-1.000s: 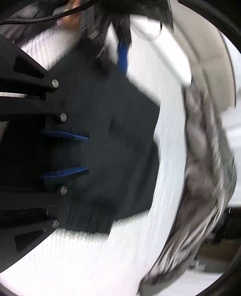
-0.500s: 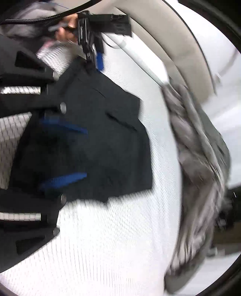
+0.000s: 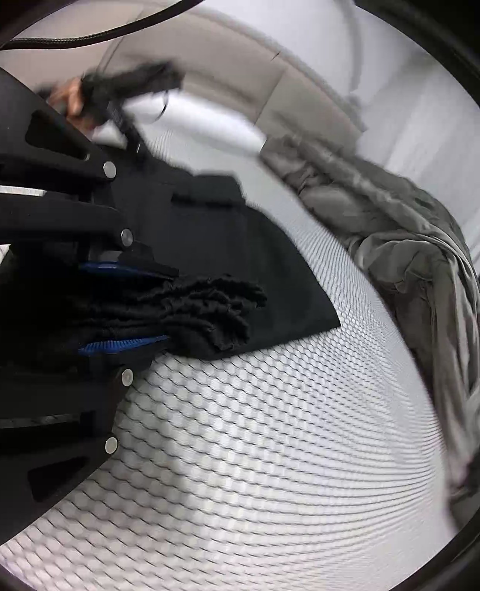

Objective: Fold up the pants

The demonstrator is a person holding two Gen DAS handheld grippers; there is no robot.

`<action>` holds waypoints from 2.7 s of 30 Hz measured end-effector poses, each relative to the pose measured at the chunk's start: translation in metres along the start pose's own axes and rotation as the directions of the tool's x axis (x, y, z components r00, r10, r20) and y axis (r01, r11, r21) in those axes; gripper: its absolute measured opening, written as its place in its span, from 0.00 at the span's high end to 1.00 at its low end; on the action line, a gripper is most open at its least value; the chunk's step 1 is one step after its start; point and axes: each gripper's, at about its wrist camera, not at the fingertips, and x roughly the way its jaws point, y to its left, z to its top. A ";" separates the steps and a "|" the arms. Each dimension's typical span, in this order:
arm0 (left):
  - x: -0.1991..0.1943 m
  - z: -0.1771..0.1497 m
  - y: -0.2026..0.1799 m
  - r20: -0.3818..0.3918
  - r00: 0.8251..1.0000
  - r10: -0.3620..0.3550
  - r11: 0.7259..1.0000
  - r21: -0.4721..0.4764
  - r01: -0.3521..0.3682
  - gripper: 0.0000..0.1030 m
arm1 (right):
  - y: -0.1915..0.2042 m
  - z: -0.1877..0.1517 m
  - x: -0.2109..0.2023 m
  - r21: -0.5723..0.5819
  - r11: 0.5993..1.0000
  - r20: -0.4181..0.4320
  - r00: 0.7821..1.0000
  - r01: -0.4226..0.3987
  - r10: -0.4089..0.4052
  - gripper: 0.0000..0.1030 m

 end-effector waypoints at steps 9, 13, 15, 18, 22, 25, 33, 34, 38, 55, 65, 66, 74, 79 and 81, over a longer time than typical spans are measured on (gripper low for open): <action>-0.060 -0.040 -0.052 0.131 0.991 -0.031 0.986 0.169 0.008 0.66 | 0.048 -0.018 -0.047 -0.217 0.972 0.132 0.989 0.094 -0.066 0.60; -0.046 -0.050 -0.094 0.095 0.990 -0.104 0.959 0.274 0.074 0.66 | 0.092 -0.030 -0.043 -0.353 0.935 0.138 0.990 0.041 0.009 0.60; -0.020 -0.052 -0.115 0.033 0.996 -0.084 0.945 0.319 0.069 0.66 | 0.115 -0.037 -0.019 -0.408 0.913 0.068 0.997 0.006 0.023 0.60; 0.000 -0.058 -0.127 0.006 0.999 -0.037 0.924 0.382 0.032 0.66 | 0.132 -0.056 0.024 -0.507 0.861 -0.050 0.996 0.034 -0.069 0.61; -0.023 -0.070 -0.112 0.003 0.997 -0.071 0.923 0.379 0.065 0.65 | 0.119 -0.078 0.025 -0.640 0.725 0.054 0.956 0.255 -0.289 0.65; -0.037 -0.065 -0.091 0.063 0.998 -0.007 0.940 0.341 -0.015 0.55 | 0.097 -0.076 -0.009 -0.589 0.764 0.092 0.961 0.263 -0.260 0.66; -0.012 -0.057 -0.090 0.075 0.992 0.100 0.937 0.327 -0.119 0.51 | 0.057 -0.061 -0.016 -0.397 0.882 0.043 0.966 0.251 -0.256 0.56; -0.012 -0.056 -0.092 0.076 0.992 0.104 0.937 0.326 -0.124 0.51 | 0.056 -0.062 -0.012 -0.402 0.880 0.045 0.966 0.252 -0.256 0.56; -0.007 -0.048 -0.094 0.087 0.991 0.105 0.940 0.316 -0.127 0.51 | 0.068 -0.066 -0.019 -0.456 0.844 0.093 0.958 0.282 -0.270 0.56; -0.108 -0.095 -0.086 0.434 0.901 0.023 0.976 0.187 -0.115 0.01 | 0.088 -0.074 -0.112 -0.360 0.924 0.351 0.936 0.131 0.003 0.00; -0.086 -0.072 -0.067 0.425 0.903 0.065 0.991 0.081 -0.110 0.01 | 0.097 -0.079 -0.084 -0.365 0.907 0.376 0.925 0.209 -0.062 0.00; -0.084 -0.070 -0.066 0.426 0.902 0.065 0.991 0.078 -0.108 0.01 | 0.098 -0.079 -0.082 -0.369 0.905 0.374 0.925 0.211 -0.063 0.00; -0.077 -0.066 -0.065 0.420 0.906 0.060 0.990 0.091 -0.108 0.01 | 0.107 -0.084 -0.080 -0.402 0.891 0.385 0.922 0.211 -0.045 0.00; -0.075 -0.065 -0.066 0.418 0.907 0.055 0.989 0.101 -0.107 0.01 | 0.101 -0.082 -0.087 -0.381 0.901 0.399 0.916 0.207 -0.042 0.00; -0.073 -0.064 -0.066 0.416 0.908 0.055 0.989 0.104 -0.107 0.01 | 0.098 -0.081 -0.089 -0.370 0.907 0.402 0.915 0.204 -0.041 0.00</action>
